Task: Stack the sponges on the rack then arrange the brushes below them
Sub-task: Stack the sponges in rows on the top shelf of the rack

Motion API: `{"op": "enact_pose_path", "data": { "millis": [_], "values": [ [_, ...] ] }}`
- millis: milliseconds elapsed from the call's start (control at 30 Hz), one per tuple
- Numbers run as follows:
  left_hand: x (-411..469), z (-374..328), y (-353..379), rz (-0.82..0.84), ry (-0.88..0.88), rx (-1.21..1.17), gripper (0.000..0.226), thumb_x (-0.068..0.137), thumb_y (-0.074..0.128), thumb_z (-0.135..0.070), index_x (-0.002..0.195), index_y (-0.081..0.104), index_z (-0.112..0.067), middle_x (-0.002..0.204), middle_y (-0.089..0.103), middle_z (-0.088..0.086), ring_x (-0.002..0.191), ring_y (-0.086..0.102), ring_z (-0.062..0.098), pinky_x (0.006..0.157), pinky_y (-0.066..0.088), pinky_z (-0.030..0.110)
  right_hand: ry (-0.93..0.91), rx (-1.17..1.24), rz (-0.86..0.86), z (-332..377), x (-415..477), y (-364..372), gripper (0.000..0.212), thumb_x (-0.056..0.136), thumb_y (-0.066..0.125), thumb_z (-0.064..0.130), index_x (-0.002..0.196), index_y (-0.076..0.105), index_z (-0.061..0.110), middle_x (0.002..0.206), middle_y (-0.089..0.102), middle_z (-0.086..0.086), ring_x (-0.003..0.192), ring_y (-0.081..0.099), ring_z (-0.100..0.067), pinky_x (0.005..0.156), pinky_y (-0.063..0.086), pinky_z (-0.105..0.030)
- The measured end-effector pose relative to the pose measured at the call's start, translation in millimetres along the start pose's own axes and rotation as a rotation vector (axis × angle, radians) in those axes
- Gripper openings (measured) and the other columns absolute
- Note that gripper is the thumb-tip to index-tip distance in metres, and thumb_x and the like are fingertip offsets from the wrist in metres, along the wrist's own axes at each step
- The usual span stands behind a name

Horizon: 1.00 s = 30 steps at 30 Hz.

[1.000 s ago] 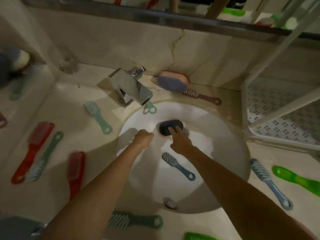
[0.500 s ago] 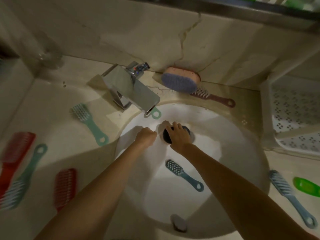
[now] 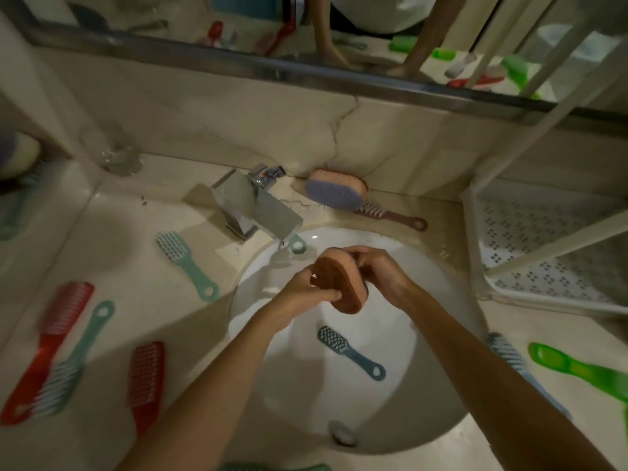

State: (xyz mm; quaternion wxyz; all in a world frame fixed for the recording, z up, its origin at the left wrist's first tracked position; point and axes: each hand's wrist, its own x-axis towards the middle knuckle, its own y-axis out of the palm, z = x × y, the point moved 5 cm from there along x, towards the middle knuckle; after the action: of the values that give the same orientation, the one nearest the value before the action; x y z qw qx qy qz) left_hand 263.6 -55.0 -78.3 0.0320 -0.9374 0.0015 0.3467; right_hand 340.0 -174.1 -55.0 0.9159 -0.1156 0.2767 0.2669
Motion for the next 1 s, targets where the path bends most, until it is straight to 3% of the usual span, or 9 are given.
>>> {"op": "enact_pose_path", "data": {
  "millis": [100,167,233,300,367,500,767,900,1000],
  "values": [
    [-7.9,-8.8,1.8,-0.051,0.016,-0.125,0.056,0.075,0.075,-0.013,0.126,0.051,-0.011,0.120,0.064,0.008,0.110,0.061,0.021,0.095,0.051,0.038,-0.039,-0.013,-0.070,21.8,-3.4,-8.2,0.031,0.081,0.042,-0.010,0.081,0.065,0.011,0.078,0.064,-0.006,0.068,0.061,-0.015,0.057,0.051,-0.019],
    [-11.1,-19.7,1.0,-0.090,0.029,-0.204,0.051,0.077,0.074,-0.013,0.122,0.051,-0.007,0.120,0.063,0.011,0.107,0.062,0.025,0.088,0.054,0.037,-0.126,-0.093,-0.278,36.7,2.5,-22.6,0.023,0.085,0.045,-0.005,0.091,0.065,0.005,0.084,0.065,-0.011,0.068,0.062,-0.019,0.056,0.050,-0.014],
    [-13.9,-33.8,-3.5,-0.168,0.052,-0.224,0.042,0.080,0.071,-0.015,0.114,0.049,-0.006,0.114,0.061,0.011,0.101,0.062,0.026,0.078,0.055,0.034,-0.258,-0.424,-0.501,57.5,11.7,-36.1,0.030,0.087,0.049,0.009,0.115,0.059,0.003,0.110,0.061,-0.018,0.094,0.061,-0.028,0.074,0.044,-0.017],
    [-14.2,-45.8,-11.2,-0.258,0.076,-0.206,0.039,0.081,0.070,-0.018,0.111,0.049,-0.007,0.113,0.060,0.013,0.102,0.062,0.028,0.082,0.055,0.037,-0.319,-0.599,-0.454,75.0,22.5,-31.4,0.045,0.089,0.054,0.010,0.133,0.045,0.009,0.134,0.047,-0.016,0.120,0.048,-0.029,0.093,0.037,-0.024],
    [-15.8,-55.4,-16.5,-0.298,0.100,-0.180,0.042,0.077,0.072,-0.022,0.112,0.052,-0.008,0.116,0.062,0.014,0.106,0.062,0.029,0.092,0.053,0.043,-0.321,-0.665,-0.339,84.9,37.6,-22.8,0.055,0.088,0.055,0.007,0.139,0.036,0.013,0.142,0.039,-0.011,0.127,0.042,-0.029,0.100,0.035,-0.031],
    [-18.3,-60.8,-15.8,-0.281,0.112,-0.134,0.037,0.078,0.072,-0.024,0.107,0.053,-0.012,0.118,0.062,0.015,0.107,0.061,0.030,0.095,0.051,0.047,-0.272,-0.810,-0.332,87.4,62.4,-19.2,0.051,0.089,0.050,0.004,0.138,0.038,0.009,0.138,0.043,-0.017,0.125,0.043,-0.034,0.102,0.037,-0.037],
    [-35.5,-83.7,4.1,-0.194,0.157,-0.205,0.043,0.085,0.065,-0.024,0.121,0.052,-0.006,0.119,0.062,0.010,0.105,0.062,0.024,0.084,0.053,0.032,-0.433,-0.628,-0.594,91.1,12.0,-47.3,0.042,0.082,0.066,0.017,0.117,0.044,0.008,0.113,0.057,-0.010,0.098,0.058,-0.028,0.081,0.050,-0.039],
    [-50.7,-120.5,25.0,-0.041,0.218,-0.569,0.036,0.085,0.063,-0.023,0.119,0.060,-0.009,0.115,0.067,0.009,0.106,0.062,0.022,0.095,0.050,0.036,-0.470,-0.564,-0.669,97.2,-43.1,-68.7,0.044,0.082,0.066,0.023,0.116,0.039,0.012,0.116,0.063,-0.012,0.099,0.063,-0.031,0.081,0.053,-0.043],
    [-67.5,-156.1,38.5,0.004,0.274,-0.829,0.015,0.087,0.058,-0.022,0.095,0.066,-0.013,0.090,0.073,0.004,0.095,0.063,0.019,0.099,0.046,0.040,-0.578,-0.545,-0.720,111.7,-88.3,-76.7,0.045,0.081,0.067,0.023,0.115,0.041,0.011,0.108,0.065,-0.007,0.094,0.064,-0.027,0.073,0.048,-0.033]
  ]
}}
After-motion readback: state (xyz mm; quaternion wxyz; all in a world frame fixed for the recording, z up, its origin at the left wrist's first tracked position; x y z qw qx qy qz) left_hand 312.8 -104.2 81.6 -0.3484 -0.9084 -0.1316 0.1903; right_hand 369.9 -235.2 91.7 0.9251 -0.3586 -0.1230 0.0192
